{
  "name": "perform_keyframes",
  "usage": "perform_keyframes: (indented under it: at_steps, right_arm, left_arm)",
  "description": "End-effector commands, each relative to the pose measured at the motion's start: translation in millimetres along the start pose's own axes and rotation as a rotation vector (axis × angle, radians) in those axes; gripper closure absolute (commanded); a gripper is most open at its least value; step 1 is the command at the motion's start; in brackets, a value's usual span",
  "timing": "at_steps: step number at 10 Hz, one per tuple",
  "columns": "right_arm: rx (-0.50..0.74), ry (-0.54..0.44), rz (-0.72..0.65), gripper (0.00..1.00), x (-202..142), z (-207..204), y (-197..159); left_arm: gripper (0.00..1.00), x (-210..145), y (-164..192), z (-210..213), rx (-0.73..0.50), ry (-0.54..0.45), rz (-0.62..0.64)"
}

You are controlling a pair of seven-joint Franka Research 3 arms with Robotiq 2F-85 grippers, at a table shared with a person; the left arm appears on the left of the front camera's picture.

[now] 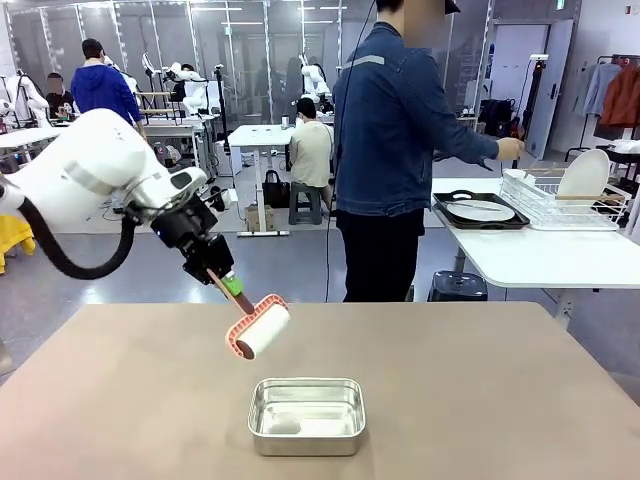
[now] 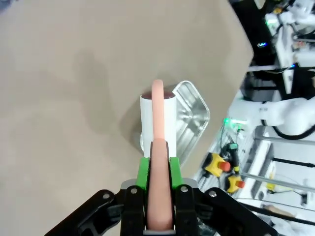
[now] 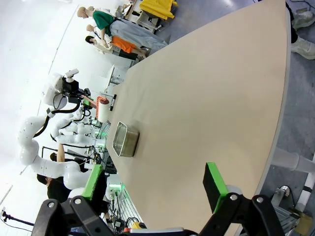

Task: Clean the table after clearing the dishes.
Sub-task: When the right (or left) Handle tray is removed, use the right hand (or left hand) to clean the right (or left) side of the table with the Lint Roller.

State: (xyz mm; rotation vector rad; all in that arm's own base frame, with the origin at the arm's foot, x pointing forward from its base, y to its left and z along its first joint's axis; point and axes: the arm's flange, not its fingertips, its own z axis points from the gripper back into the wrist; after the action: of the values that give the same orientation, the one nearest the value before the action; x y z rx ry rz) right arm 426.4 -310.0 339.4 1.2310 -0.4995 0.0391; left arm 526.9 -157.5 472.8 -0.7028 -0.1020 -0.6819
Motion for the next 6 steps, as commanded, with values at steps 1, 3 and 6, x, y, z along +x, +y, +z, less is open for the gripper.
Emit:
perform_keyframes:
  at_steps: [1,3,6]
  right_arm:
    - [0.009,0.001,0.009,0.0,-2.0,-0.8,3.5]
    - [0.009,0.001,0.009,0.0,-2.0,-0.8,3.5]
    - [0.009,0.001,0.009,0.0,-2.0,-0.8,3.5]
  left_arm:
    - [1.0,9.1,-6.3,7.1,-0.025,0.045,0.066]
    - [1.0,9.1,-6.3,7.1,-0.025,0.045,0.066]
    - [0.8,3.5,-5.6,1.1,-0.017,0.024,0.054]
